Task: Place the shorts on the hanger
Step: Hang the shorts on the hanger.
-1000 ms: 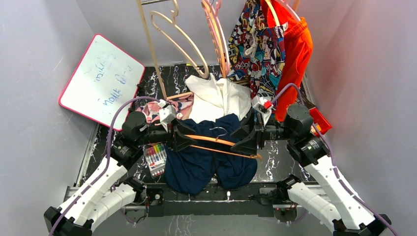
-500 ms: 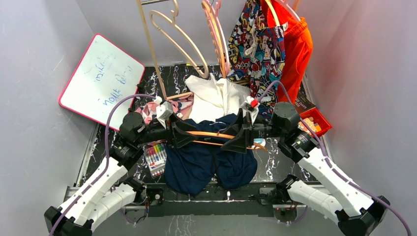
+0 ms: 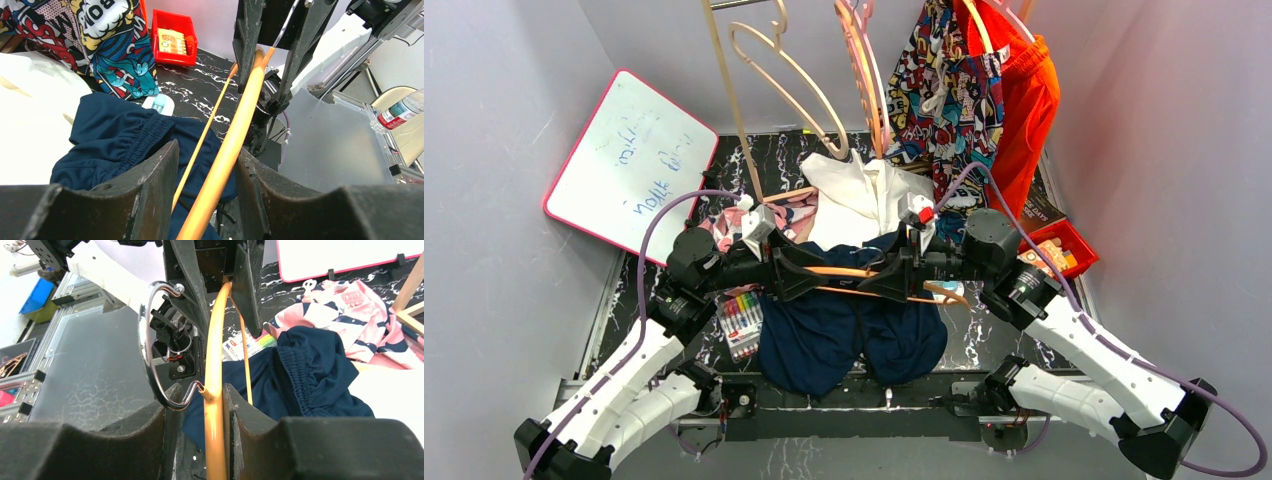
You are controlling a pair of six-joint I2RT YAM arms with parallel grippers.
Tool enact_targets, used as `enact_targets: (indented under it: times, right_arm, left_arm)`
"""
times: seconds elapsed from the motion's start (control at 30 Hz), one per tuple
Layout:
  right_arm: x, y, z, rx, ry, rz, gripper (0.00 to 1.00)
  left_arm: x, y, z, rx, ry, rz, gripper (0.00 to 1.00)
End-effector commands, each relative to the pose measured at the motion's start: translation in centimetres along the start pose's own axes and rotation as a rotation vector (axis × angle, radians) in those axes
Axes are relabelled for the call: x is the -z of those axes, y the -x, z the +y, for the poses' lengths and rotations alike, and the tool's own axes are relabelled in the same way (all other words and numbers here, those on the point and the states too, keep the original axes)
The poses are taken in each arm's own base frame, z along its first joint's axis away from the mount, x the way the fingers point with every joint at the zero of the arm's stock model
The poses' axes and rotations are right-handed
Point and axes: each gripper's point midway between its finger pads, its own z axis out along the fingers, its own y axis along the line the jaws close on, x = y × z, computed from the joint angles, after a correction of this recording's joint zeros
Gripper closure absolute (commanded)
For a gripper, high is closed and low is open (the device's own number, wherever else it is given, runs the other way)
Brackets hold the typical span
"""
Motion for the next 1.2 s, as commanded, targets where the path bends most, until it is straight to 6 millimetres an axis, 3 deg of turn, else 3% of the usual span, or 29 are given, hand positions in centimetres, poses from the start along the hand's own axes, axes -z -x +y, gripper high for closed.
enact_targets:
  times: [0.0,0.27,0.33,0.43,0.5,0.63,0.8,0.83,0.87,0.93,0.97,1.03,1.17]
  right_arm:
    - [0.3,3.2,0.5,0.107,-0.01,-0.114,0.58]
    - [0.1,3.1,0.6,0.1,-0.003,-0.128,0.8]
    - [0.1,3.0,0.6,0.099,-0.003,-0.126,0.8]
    - [0.2,3.1,0.6,0.102,-0.006,-0.129,0.67]
    - [0.3,3.2,0.7,0.109,-0.009,-0.133,0.68]
    - [0.4,3.1,0.7,0.134,-0.009,-0.115,1.0]
    - [0.2,2.8,-0.6,0.06,-0.086,-0.068,1.0]
    - [0.2,2.7,-1.2,0.018,-0.121,-0.064,1.0]
    - [0.1,2.6,-1.6,-0.017,-0.148,-0.062,1.0]
    - [0.1,2.5,-2.0,-0.057,-0.172,-0.069,1.0]
    - [0.1,2.4,-2.3,-0.08,-0.186,-0.079,1.0]
    - [0.2,2.3,-2.3,-0.091,-0.192,-0.109,1.0]
    - [0.8,2.8,-1.9,-0.093,-0.195,-0.181,1.0]
  left_arm:
    - [0.1,2.6,-1.0,-0.062,-0.025,-0.065,1.0]
    - [0.2,2.8,-1.1,-0.059,-0.025,-0.07,1.0]
    - [0.3,2.8,-1.2,-0.059,-0.025,-0.069,1.0]
    - [0.3,2.7,-1.3,-0.062,-0.026,-0.068,1.0]
    - [0.4,2.7,-1.3,-0.061,-0.026,-0.067,1.0]
    - [0.3,2.9,-1.4,-0.056,-0.033,-0.069,1.0]
    - [0.0,3.1,-0.7,-0.021,0.002,-0.062,1.0]
    - [-0.1,3.1,-0.4,-0.013,0.019,-0.06,0.95]
    - [-0.1,3.1,-0.1,-0.007,0.032,-0.06,0.81]
    - [0.0,3.0,0.1,-0.002,0.046,-0.065,0.44]
    - [0.0,2.8,0.3,0.005,0.056,-0.069,0.31]
    - [0.2,2.7,0.7,0.007,0.086,-0.081,0.17]
    - [1.0,3.3,0.6,-0.026,0.12,-0.126,0.02]
